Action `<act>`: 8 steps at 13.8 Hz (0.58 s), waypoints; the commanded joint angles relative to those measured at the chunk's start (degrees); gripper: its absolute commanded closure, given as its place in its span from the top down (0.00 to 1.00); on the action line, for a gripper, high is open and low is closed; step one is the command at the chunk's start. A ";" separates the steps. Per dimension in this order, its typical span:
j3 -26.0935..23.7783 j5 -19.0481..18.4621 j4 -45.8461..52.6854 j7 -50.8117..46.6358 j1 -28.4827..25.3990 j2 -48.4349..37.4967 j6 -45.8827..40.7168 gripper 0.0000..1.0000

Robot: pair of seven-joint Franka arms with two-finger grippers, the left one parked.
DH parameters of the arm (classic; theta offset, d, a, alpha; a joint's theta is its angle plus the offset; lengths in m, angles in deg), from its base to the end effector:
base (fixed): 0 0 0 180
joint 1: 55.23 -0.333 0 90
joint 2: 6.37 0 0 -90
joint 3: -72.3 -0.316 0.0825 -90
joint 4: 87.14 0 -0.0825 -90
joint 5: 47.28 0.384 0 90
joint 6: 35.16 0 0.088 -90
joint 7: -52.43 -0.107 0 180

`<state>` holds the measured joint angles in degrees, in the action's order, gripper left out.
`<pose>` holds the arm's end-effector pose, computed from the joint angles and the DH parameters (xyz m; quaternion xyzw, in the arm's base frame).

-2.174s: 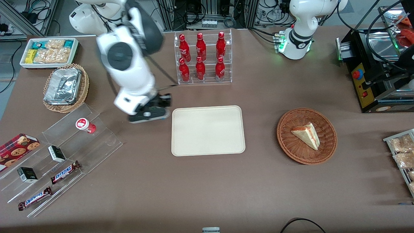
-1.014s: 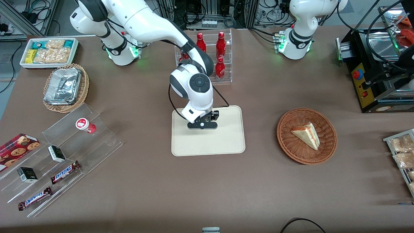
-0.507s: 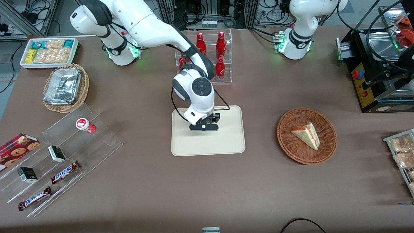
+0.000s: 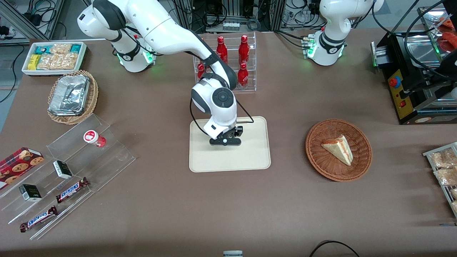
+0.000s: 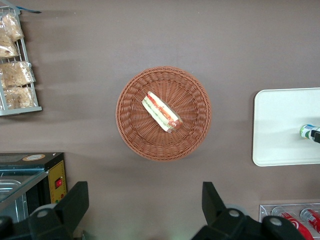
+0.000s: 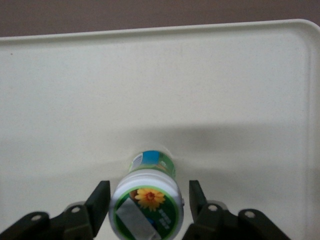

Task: Place green gum on tray
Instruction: 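Lower the tub onto the tray and open the right gripper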

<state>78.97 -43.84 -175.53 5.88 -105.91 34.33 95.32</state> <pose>0.5004 0.5031 0.2384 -0.9994 0.0268 -0.0207 0.0002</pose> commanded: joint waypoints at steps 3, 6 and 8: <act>-0.08 0.17 1.73 -0.39 1.46 -1.23 -0.67 1.00; -0.08 0.08 0.33 0.22 3.73 -7.36 -6.44 1.00; -0.08 0.08 -4.13 1.79 5.76 -14.38 -8.92 1.00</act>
<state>79.34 -43.84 -174.40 6.13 -102.27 27.95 89.50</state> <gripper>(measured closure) 0.000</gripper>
